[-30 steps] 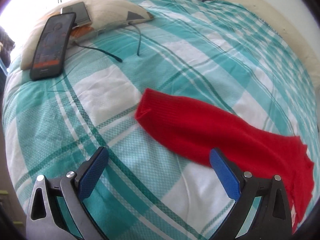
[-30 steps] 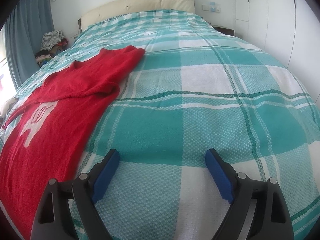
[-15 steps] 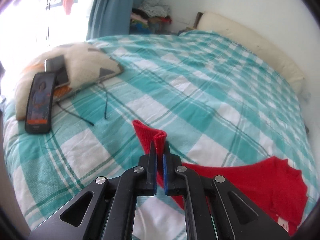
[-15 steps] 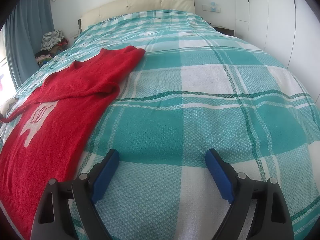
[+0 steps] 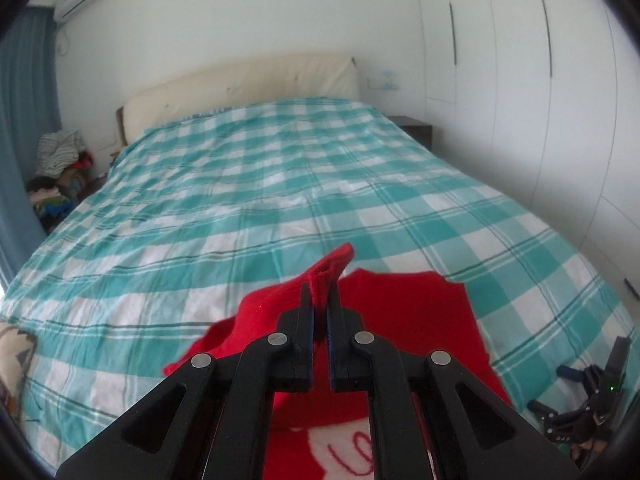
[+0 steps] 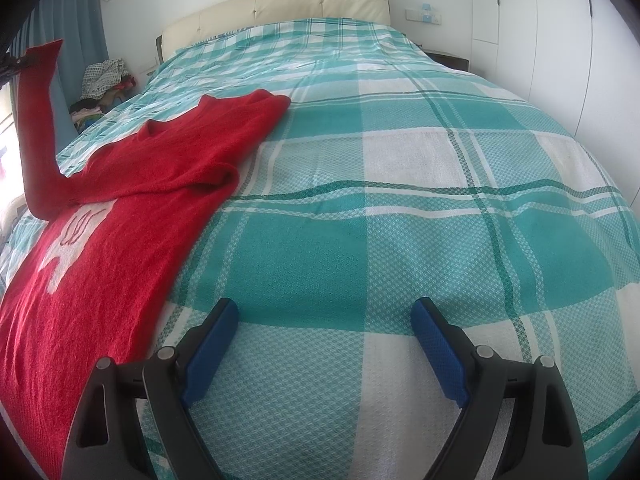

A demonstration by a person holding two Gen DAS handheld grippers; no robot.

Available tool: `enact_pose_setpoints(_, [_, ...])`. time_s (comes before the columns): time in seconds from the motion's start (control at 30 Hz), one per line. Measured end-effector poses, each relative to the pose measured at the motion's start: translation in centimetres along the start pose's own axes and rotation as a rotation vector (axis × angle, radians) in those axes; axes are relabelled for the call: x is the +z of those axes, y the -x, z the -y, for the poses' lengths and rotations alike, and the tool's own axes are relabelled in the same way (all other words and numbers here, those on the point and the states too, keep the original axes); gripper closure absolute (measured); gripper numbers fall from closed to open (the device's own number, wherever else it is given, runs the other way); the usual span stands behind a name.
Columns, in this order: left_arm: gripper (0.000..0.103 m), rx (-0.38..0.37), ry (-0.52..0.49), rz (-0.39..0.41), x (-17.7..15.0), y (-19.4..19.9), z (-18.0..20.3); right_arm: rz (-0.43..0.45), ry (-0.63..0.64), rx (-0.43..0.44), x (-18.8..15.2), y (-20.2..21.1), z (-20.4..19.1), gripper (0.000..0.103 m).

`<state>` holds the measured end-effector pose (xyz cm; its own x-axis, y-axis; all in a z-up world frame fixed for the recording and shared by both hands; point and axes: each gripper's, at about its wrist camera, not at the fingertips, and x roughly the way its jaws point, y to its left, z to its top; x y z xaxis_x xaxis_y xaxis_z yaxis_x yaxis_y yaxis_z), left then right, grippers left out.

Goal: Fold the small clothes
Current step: 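Grasp the other sleeve cuff with the left gripper and fold it across the body, then release the sleeve with the left gripper and lift both tools away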

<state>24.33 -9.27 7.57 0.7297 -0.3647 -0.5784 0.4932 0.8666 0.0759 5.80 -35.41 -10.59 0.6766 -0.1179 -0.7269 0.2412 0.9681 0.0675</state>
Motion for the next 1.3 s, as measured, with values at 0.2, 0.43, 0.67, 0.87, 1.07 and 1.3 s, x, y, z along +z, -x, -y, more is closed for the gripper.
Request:
enact_pose_setpoints(0.2, [0.017, 0.044, -0.041, -0.129, -4.5, -2.8, 3.4, 0.002, -0.005, 0.007, 0.0, 0.0, 0.0, 0.015])
enact_pose_setpoints(0.43, [0.012, 0.224, -0.007, -0.216, -9.3, -0.4, -3.9, -0.007, 0.003, 0.000, 0.1, -0.2, -0.2, 0.014])
enact_pose_setpoints(0.67, [0.011, 0.252, 0.174, -0.283, -17.7, 4.9, -6.8, -0.014, 0.010, -0.004, 0.2, -0.3, -0.3, 0.013])
enact_pose_setpoints(0.87, [0.011, 0.207, 0.294, -0.311, -23.8, 7.0, -4.3, 0.032, 0.021, -0.034, 0.3, 1.6, -1.1, 0.013])
enact_pose_setpoints(1.07, [0.008, 0.267, 0.232, -0.339, -26.1, 6.3, -2.5, 0.151, 0.097, 0.207, -1.4, 7.5, -6.5, 0.013])
enact_pose_setpoints(1.3, [0.004, 0.279, 0.246, -0.338, -26.2, 6.1, -2.9, 0.052, 0.250, 0.221, -5.2, 6.1, -12.7, 0.013])
